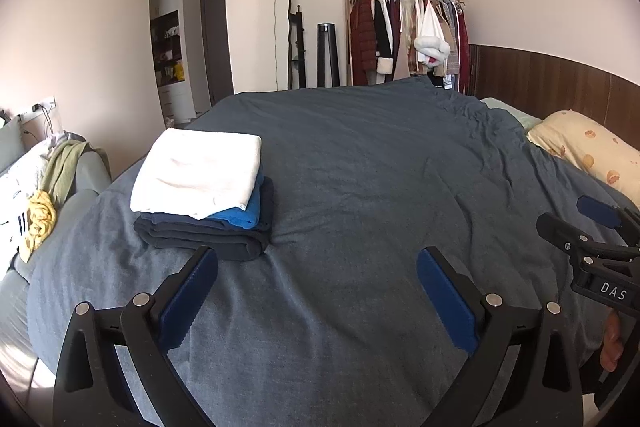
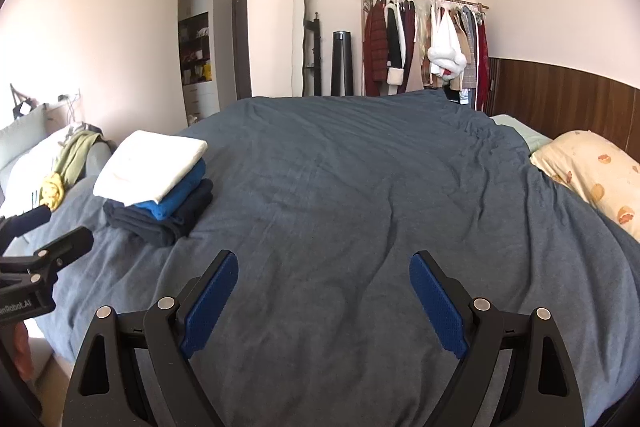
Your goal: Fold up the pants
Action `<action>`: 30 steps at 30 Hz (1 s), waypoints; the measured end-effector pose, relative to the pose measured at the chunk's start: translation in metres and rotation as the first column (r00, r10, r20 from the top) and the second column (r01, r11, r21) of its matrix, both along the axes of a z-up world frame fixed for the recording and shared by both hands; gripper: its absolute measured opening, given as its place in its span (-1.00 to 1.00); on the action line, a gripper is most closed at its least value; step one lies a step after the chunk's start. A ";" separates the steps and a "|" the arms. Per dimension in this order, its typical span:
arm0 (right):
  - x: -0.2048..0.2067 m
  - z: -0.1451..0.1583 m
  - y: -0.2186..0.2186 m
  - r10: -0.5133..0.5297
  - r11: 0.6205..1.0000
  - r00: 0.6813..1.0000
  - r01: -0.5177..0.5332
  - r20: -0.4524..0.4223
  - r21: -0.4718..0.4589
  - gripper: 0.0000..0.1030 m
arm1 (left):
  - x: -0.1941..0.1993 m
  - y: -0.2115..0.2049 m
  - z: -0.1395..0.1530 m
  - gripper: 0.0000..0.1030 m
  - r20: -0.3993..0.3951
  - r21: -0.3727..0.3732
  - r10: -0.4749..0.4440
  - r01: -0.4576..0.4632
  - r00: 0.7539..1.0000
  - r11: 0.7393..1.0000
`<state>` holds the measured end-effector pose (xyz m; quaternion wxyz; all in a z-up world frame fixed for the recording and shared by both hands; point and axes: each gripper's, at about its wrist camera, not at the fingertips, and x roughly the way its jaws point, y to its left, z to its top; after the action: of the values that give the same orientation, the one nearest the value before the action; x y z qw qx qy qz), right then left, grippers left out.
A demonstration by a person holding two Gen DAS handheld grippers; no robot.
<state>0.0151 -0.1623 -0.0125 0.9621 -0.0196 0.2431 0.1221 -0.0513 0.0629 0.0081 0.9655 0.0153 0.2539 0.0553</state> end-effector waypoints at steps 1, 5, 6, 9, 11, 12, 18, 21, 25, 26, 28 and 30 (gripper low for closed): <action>-0.001 -0.001 -0.001 0.001 1.000 1.000 -0.001 -0.002 0.000 0.72 | -0.001 -0.001 0.000 0.97 0.001 0.002 0.001 -0.001 1.000 1.000; 0.000 -0.001 -0.005 -0.001 1.000 1.000 0.001 -0.011 0.015 0.72 | -0.001 -0.003 0.003 0.97 0.004 0.005 0.002 -0.002 1.000 1.000; -0.001 -0.001 -0.006 -0.003 1.000 1.000 0.003 -0.011 0.017 0.72 | -0.001 -0.003 0.002 0.97 0.004 0.002 0.001 -0.001 1.000 1.000; -0.001 -0.001 -0.008 -0.008 1.000 1.000 0.008 -0.008 0.022 0.72 | -0.001 -0.003 0.003 0.97 0.005 -0.001 0.002 -0.002 1.000 1.000; -0.001 0.000 -0.010 -0.010 1.000 1.000 0.010 -0.005 0.025 0.72 | 0.000 -0.003 0.003 0.97 0.006 -0.001 0.000 0.000 1.000 1.000; -0.002 0.000 -0.009 -0.013 1.000 1.000 0.013 -0.005 0.026 0.72 | -0.001 -0.003 0.003 0.97 0.006 -0.001 -0.001 0.001 1.000 1.000; -0.002 0.000 -0.010 -0.014 0.999 1.000 0.014 -0.007 0.029 0.72 | -0.001 -0.002 0.004 0.97 0.008 -0.001 0.001 -0.001 1.000 1.000; -0.002 0.000 -0.009 -0.014 1.000 1.000 0.014 -0.008 0.028 0.72 | -0.001 -0.003 0.004 0.97 0.007 -0.003 0.004 -0.004 1.000 1.000; -0.002 0.000 -0.009 -0.015 0.999 1.000 0.015 -0.007 0.029 0.72 | -0.002 -0.003 0.004 0.97 0.012 -0.004 0.011 -0.011 1.000 1.000; -0.002 0.000 -0.010 -0.014 1.000 1.000 0.014 -0.005 0.027 0.72 | -0.002 -0.003 0.004 0.97 0.014 -0.004 0.011 -0.011 1.000 1.000; -0.002 0.000 -0.010 -0.015 1.000 1.000 0.015 -0.006 0.026 0.72 | -0.003 -0.003 0.004 0.97 0.018 -0.003 0.014 -0.014 1.000 1.000; -0.003 -0.001 -0.010 -0.014 0.999 1.000 0.014 -0.006 0.028 0.72 | -0.005 -0.005 0.004 0.97 0.022 0.006 0.015 -0.015 1.000 1.000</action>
<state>0.0125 -0.1723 -0.0134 0.9625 -0.0039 0.2441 0.1188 -0.0558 0.0578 0.0125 0.9677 0.0158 0.2433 0.0635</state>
